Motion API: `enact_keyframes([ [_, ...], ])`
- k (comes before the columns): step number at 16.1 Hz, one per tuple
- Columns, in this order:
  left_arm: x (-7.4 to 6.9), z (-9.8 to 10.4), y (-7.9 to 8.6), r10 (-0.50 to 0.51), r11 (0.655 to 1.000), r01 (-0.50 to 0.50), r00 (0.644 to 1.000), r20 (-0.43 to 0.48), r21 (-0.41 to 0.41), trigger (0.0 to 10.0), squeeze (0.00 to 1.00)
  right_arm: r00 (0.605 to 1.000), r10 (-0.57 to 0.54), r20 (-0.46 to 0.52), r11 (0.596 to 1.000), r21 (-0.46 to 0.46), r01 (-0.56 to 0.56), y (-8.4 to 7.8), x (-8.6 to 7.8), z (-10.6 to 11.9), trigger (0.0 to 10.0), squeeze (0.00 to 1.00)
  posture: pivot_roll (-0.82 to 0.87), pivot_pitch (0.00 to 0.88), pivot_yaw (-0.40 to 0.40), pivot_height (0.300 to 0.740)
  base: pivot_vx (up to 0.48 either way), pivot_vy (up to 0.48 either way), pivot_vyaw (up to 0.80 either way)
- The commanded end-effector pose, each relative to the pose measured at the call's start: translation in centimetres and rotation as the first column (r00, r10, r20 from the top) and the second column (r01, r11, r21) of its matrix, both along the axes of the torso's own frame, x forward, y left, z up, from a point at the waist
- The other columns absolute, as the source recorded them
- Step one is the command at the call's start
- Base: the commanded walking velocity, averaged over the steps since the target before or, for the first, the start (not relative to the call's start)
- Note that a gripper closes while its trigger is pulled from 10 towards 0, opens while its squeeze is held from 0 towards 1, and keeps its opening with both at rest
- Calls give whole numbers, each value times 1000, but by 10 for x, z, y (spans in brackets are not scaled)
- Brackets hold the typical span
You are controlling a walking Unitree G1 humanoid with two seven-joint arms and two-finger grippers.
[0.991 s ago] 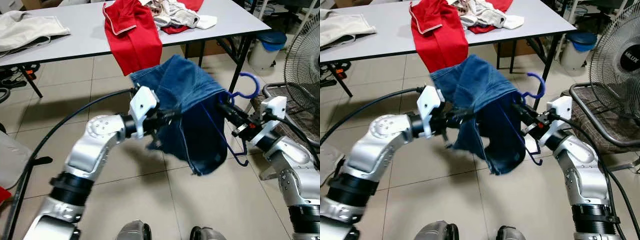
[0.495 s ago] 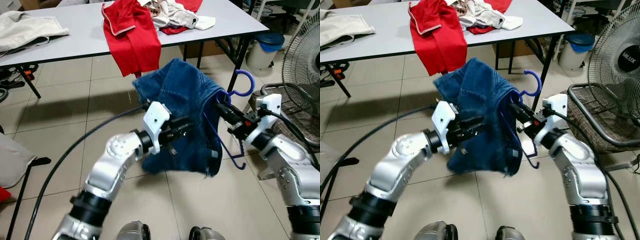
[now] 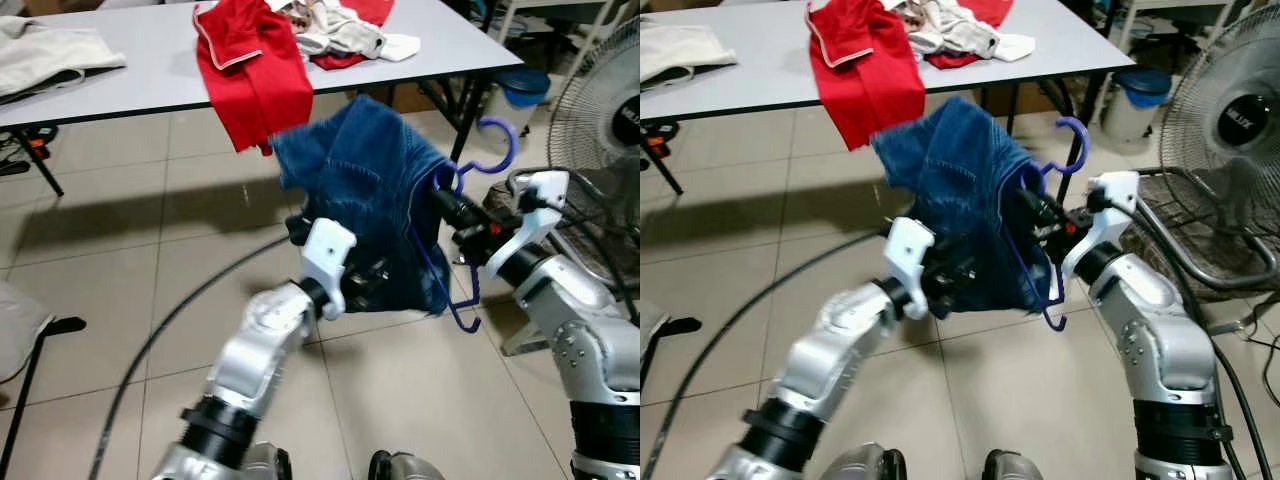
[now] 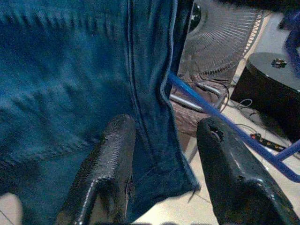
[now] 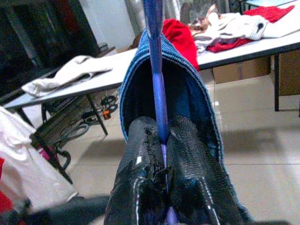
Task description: Hang hanger
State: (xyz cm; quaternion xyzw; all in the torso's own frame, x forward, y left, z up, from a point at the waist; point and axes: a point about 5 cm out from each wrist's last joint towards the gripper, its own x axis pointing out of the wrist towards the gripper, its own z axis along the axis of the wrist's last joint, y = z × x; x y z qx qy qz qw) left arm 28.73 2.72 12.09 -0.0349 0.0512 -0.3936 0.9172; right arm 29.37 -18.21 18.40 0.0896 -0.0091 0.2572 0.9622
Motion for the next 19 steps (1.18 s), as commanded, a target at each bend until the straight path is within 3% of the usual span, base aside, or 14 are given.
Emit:
enact_keyframes([
  [1,1,1,-5,-2,1000,2,1000,9,8,10000,333,998,-1,58,999,39,-1,0,0,16,0,0,-121,97,-2,740,0,0,0],
  [2,1,0,-13,0,1000,0,1000,-7,-17,10000,0,998,2,58,998,64,-6,0,1,21,0,0,-128,99,-6,740,0,0,0],
  [3,2,1,-17,2,999,-3,1000,-10,-37,10000,0,998,5,59,998,69,-10,1,1,23,0,0,-128,99,-6,740,0,0,0],
  [4,6,7,-25,31,991,-37,999,-44,-126,10000,0,998,18,55,997,70,-21,2,1,25,0,0,-137,96,-14,740,0,0,0],
  [5,9,8,-26,54,990,-59,998,-46,-129,10000,0,998,23,54,997,73,-26,4,1,26,0,0,-139,93,-16,740,0,0,0],
  [7,14,5,-23,109,988,-114,993,-50,-108,10000,0,998,30,56,996,80,-34,6,1,27,0,0,-142,89,-16,740,0,0,0],
  [10,24,-2,-21,182,983,-183,983,-11,-12,10000,0,997,45,65,992,112,-52,14,0,32,0,0,-148,87,-13,740,0,0,0],
  [13,38,-4,-13,296,948,-303,952,75,100,10000,0,996,47,72,991,123,-56,15,-1,36,0,0,-153,88,-10,740,0,0,0],
  [14,45,1,-2,373,914,-389,917,144,112,10000,0,996,45,74,990,128,-54,15,-3,37,0,0,-158,88,-5,740,0,0,0],
  [16,47,5,4,399,894,-430,892,214,124,10000,0,997,35,67,991,128,-43,12,-5,35,0,0,-155,89,-5,740,0,0,0],
  [19,45,10,10,394,891,-439,875,281,117,10000,0,999,-3,35,992,124,-1,6,-6,29,0,0,-148,89,-6,740,0,0,0],
])
